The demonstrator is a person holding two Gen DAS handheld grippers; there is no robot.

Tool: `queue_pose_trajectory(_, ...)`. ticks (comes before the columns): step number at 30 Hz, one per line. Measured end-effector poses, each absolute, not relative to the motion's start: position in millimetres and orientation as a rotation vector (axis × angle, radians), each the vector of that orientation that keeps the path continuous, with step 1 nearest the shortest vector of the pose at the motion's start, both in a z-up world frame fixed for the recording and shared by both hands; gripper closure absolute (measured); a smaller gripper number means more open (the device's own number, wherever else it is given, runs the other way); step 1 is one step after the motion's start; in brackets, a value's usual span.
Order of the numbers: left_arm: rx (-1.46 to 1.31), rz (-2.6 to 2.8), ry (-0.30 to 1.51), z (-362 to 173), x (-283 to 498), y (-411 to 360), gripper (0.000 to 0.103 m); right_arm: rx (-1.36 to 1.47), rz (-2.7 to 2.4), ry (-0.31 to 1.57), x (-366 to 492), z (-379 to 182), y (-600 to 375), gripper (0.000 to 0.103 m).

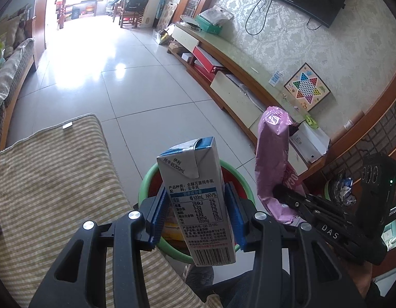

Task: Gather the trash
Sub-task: 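Carry the milk carton and pink wrapper over the red bin and release both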

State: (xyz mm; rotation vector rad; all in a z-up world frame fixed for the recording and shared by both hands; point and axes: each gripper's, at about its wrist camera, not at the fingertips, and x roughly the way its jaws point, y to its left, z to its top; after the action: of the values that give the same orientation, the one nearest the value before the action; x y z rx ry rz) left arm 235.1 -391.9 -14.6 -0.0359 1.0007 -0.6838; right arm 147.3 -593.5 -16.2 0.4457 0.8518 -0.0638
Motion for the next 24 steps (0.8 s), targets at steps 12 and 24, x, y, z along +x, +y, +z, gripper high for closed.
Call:
queue_pose_trajectory(12,0.043,-0.690,1.067,-41.3,246.0,-422.7,0.066,0.507,-0.085,0.876,149.4,-43.1,-611.0,0.088)
queue_pose_trajectory(24,0.021,-0.689,1.058,-42.8,249.9,-425.4,0.041,0.501,-0.077,0.898,161.6,-53.6,-614.0,0.088)
